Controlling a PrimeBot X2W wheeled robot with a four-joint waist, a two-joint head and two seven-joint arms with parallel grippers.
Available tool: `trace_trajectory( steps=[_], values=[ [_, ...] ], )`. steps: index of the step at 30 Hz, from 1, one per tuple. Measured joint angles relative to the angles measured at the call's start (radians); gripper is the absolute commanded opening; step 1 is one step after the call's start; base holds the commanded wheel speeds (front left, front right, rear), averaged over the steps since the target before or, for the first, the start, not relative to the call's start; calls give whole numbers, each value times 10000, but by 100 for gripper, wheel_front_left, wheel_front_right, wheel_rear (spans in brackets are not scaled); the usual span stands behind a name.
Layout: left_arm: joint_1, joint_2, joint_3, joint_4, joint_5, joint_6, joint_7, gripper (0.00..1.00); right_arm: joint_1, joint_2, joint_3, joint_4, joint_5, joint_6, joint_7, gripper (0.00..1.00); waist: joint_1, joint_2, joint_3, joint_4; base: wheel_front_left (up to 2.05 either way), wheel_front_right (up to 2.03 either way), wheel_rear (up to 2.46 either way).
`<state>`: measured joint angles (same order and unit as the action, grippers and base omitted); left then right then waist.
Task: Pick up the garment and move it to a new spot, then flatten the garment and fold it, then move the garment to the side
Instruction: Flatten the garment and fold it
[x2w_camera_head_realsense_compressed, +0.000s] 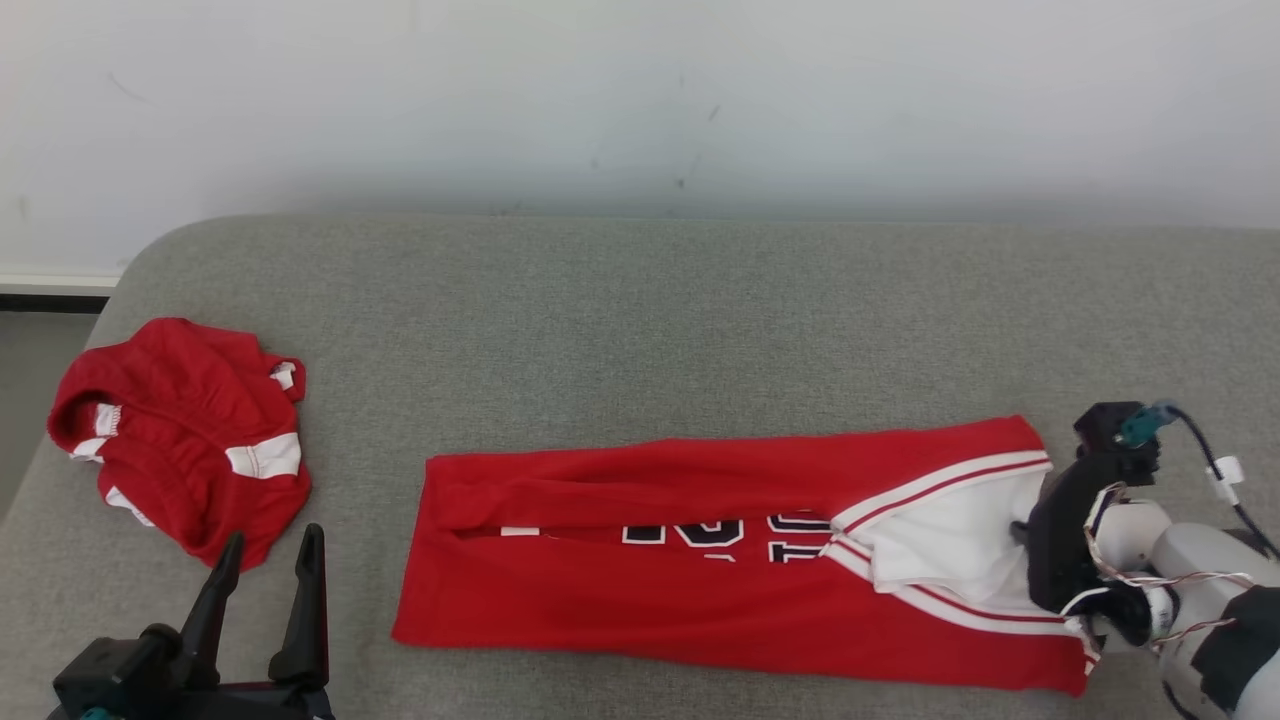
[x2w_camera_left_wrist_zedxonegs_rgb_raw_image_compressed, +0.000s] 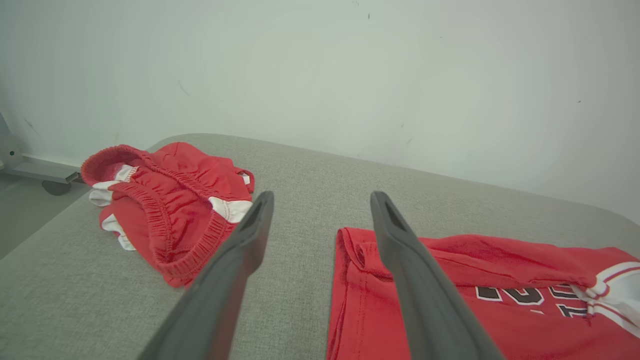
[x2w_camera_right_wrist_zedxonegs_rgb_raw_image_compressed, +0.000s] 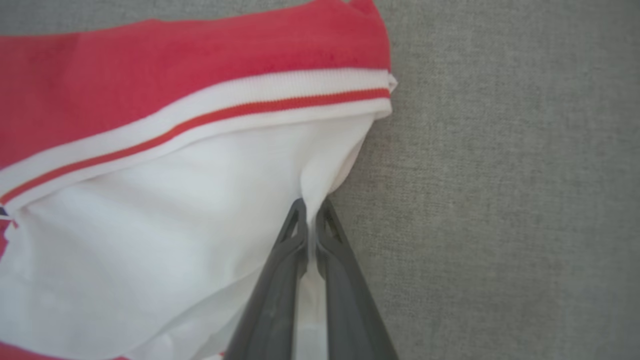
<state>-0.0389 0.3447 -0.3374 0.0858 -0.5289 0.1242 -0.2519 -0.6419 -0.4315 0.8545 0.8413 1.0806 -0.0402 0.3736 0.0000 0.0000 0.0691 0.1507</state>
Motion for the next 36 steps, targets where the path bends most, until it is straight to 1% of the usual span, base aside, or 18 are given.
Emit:
trace_trajectory(
  steps=[3,8,12,15,18,19,24,26,29,32,36],
  values=[
    [6,-42,0,-23,29,0,0,100,-131,-263,-46,205,-148,12,-136,0,0,0,26,-107,0,0,0],
    [85,-69,29,-79,127,0,0,100,-302,-901,-155,548,-316,19,-389,0,0,0,41,-301,0,0,0],
    [123,-134,13,-96,157,0,0,100,-465,-1248,-155,685,-497,19,-581,0,0,0,38,-500,0,0,0],
    [124,-171,12,-107,169,0,0,100,-479,-1243,-194,683,-510,104,-662,0,0,0,29,-606,0,0,0],
    [121,-228,-19,-105,190,0,0,100,-477,-1158,-399,570,-245,337,-708,0,0,0,19,-686,0,0,0],
    [122,-238,-17,-100,190,0,0,100,-477,-1076,-487,502,-100,447,-713,0,0,0,10,-710,0,0,0],
    [124,-276,-31,-4,190,-4,0,100,-481,-640,-577,-236,397,1198,-502,0,0,1,-88,-832,0,0,0],
    [124,-284,-38,12,190,-4,0,100,-480,-568,-583,-399,493,1216,-426,0,0,0,-117,-855,0,0,0],
    [125,-324,-88,67,190,-13,0,100,-484,-466,-568,-890,708,1383,-113,0,0,0,-217,-913,0,0,0],
    [125,-405,-198,165,198,-17,0,100,-483,-477,-529,-1340,917,1461,244,0,0,0,-318,-947,0,0,0],
    [143,-506,-272,232,198,-23,0,100,-484,-460,-516,-2029,1210,1503,646,0,0,1,-421,-944,0,0,0]
  ],
)
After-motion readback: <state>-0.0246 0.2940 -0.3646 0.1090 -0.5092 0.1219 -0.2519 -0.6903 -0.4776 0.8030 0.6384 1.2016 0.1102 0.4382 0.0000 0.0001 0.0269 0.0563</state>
